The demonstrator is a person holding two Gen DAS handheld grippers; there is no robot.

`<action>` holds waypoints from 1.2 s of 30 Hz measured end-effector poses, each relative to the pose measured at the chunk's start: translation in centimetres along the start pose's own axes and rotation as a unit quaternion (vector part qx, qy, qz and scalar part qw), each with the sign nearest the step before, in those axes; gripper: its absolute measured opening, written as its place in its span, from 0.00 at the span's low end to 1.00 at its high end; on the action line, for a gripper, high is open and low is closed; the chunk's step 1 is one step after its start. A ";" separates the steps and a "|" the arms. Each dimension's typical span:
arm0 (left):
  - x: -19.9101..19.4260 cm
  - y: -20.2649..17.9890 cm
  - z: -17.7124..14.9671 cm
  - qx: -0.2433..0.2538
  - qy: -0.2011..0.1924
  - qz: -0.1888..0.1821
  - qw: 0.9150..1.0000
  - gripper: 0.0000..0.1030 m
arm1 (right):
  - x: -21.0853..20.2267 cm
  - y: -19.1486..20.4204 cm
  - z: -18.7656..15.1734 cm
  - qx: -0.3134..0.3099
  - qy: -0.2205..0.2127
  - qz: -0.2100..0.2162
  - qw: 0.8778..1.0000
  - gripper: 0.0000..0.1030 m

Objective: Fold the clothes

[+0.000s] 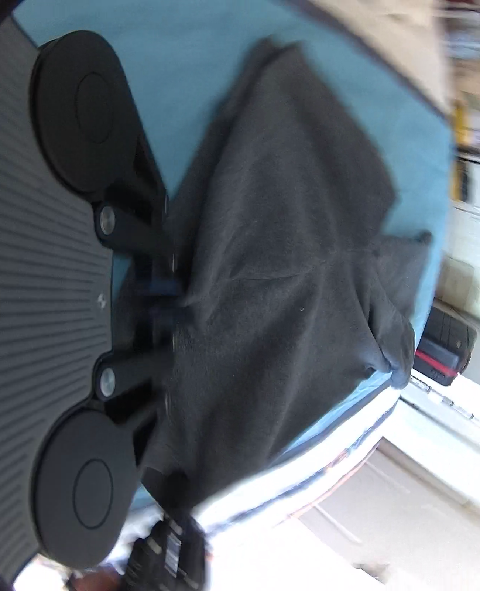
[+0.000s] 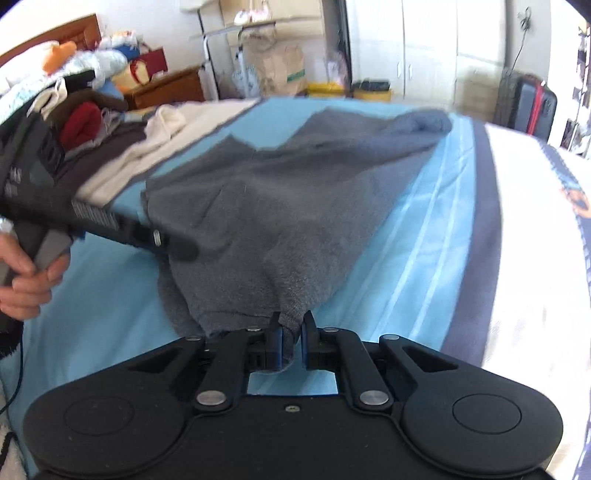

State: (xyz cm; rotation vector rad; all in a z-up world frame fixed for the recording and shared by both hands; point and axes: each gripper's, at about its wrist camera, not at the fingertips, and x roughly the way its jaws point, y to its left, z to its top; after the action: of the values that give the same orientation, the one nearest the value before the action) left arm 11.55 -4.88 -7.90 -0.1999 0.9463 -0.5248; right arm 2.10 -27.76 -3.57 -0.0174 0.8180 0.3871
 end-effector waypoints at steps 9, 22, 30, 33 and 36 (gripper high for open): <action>-5.9 -0.9 0.3 0.012 -0.056 -0.003 0.998 0.03 | -1.2 -0.6 -0.7 0.017 0.005 0.042 0.999 0.07; -6.3 3.9 0.7 -0.042 0.019 -0.010 0.999 0.16 | -2.4 5.6 0.4 -0.158 -0.042 -0.126 0.978 0.61; -6.0 11.2 1.3 -0.145 -0.042 0.045 0.987 0.21 | -0.2 6.8 2.6 -0.147 -0.041 -0.009 0.988 0.61; -5.4 11.4 1.8 -0.158 -0.062 0.054 0.984 0.21 | 1.5 7.5 2.5 -0.162 -0.017 0.017 0.986 0.61; -3.5 9.8 3.1 -0.094 -0.068 0.079 0.990 0.24 | 2.8 7.7 2.5 -0.171 0.009 0.023 0.985 0.61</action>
State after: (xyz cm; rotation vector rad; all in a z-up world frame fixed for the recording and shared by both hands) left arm 15.75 5.12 -7.36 -0.3243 0.8690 -0.2718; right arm 2.97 -19.29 -2.85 -0.3218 0.7632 0.5686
